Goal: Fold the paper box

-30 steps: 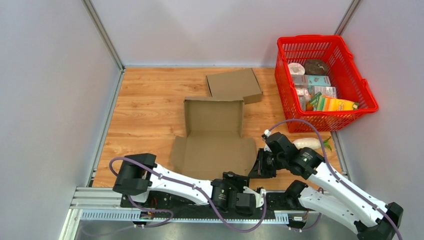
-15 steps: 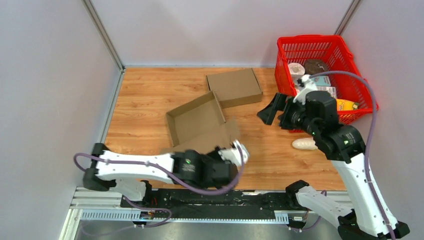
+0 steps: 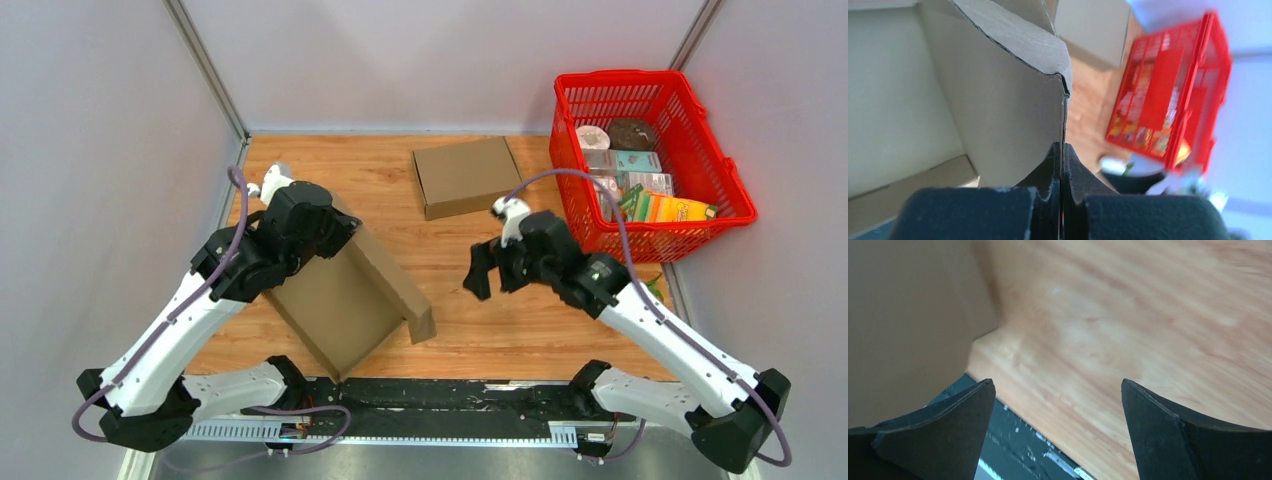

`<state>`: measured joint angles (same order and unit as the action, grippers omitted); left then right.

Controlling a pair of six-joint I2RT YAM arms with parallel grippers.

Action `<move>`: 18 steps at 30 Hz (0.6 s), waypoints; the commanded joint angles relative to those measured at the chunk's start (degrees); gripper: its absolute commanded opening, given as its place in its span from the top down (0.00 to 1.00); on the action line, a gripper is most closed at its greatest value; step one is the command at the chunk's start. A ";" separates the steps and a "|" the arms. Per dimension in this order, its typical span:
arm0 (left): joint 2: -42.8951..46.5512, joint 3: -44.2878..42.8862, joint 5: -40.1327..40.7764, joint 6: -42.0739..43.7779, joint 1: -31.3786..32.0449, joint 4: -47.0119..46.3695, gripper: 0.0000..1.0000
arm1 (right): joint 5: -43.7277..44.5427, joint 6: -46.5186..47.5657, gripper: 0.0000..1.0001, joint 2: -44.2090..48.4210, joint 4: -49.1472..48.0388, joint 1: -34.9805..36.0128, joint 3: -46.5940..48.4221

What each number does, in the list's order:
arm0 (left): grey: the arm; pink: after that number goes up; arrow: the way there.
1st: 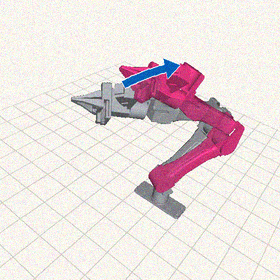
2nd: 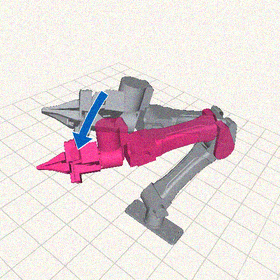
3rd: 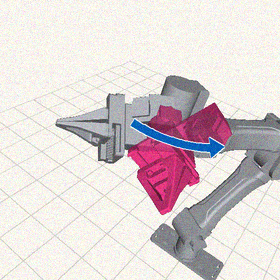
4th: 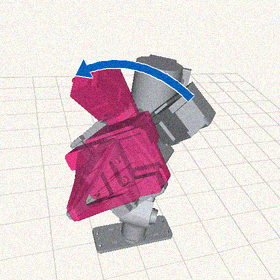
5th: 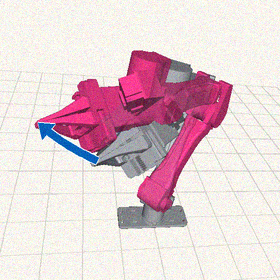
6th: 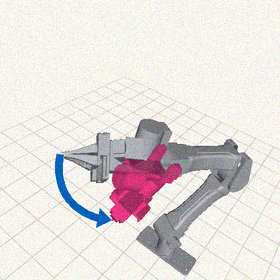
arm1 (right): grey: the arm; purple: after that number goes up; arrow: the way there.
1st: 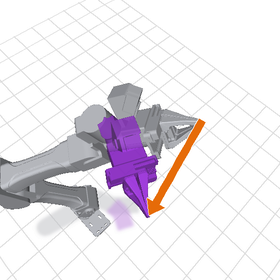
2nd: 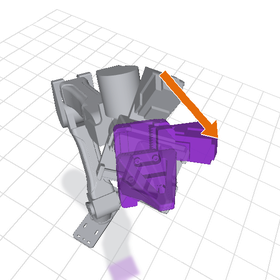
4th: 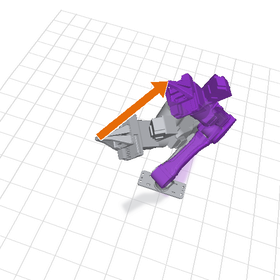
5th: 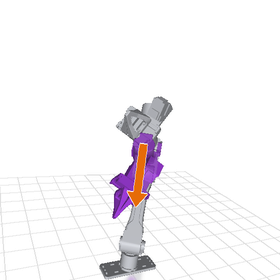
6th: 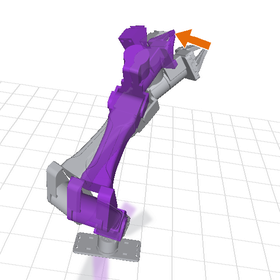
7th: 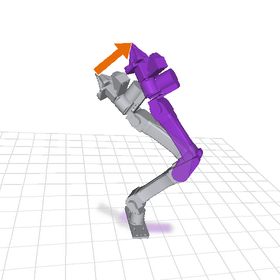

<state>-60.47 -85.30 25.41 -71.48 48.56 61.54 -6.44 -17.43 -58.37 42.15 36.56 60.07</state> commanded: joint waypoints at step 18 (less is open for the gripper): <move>1.76 12.87 2.89 -44.18 -17.79 -7.66 1.00 | 26.22 9.60 0.08 3.21 -58.02 21.11 -28.88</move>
<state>-59.59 -70.19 27.94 -111.57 31.03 55.09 12.51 -13.54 -50.06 1.67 58.92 27.59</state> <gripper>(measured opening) 0.008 0.974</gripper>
